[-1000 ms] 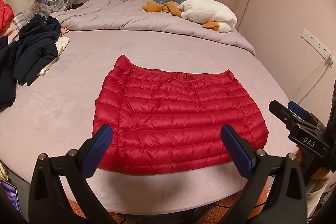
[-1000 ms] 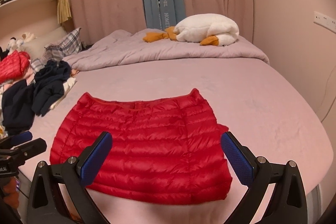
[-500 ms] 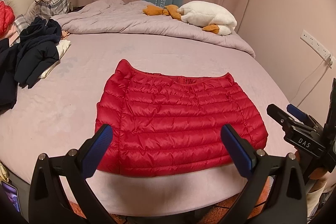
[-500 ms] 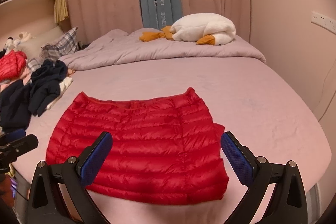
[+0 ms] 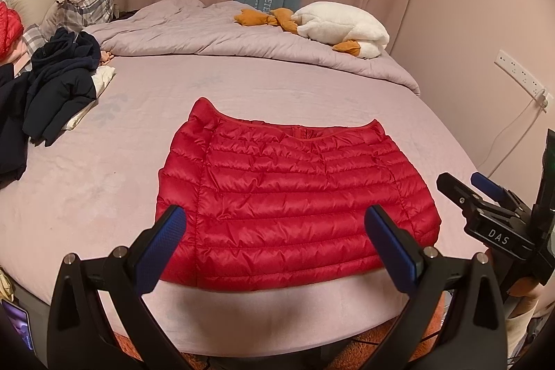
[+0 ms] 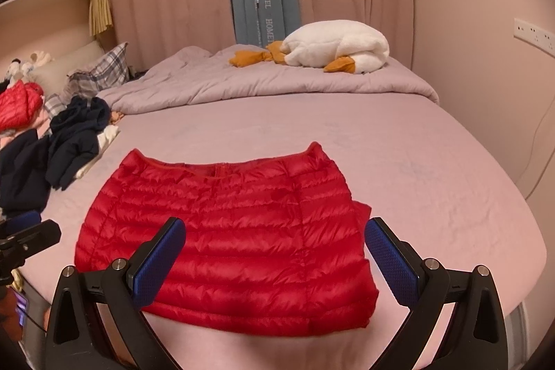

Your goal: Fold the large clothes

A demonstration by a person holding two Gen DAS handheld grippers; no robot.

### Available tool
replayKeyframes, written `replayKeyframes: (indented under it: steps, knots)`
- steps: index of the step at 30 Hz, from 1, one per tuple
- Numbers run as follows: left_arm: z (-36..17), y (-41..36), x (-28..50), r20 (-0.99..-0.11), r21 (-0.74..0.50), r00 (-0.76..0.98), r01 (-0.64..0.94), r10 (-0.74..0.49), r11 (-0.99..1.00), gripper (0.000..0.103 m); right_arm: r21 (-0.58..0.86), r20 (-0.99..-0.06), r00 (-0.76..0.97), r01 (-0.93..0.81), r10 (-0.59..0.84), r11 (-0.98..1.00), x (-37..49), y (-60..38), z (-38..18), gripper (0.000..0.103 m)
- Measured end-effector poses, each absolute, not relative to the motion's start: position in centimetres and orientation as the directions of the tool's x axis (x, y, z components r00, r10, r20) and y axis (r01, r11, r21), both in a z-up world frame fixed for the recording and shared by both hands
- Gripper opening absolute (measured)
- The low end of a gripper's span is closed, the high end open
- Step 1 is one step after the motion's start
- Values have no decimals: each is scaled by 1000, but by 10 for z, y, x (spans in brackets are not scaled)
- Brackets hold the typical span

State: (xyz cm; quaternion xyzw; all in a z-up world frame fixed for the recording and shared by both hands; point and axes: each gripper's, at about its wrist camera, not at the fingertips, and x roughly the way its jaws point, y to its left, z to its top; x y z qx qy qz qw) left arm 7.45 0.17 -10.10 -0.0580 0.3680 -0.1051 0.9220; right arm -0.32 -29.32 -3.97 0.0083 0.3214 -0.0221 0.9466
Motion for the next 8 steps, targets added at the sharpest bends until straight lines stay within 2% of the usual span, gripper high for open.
replayKeyframes:
  steps: [8]
  knots:
    - [-102,1,74,-664,-184,709,153,-238,971,103,-3,-610,791,46,-39,999,-4,-292,-41,102]
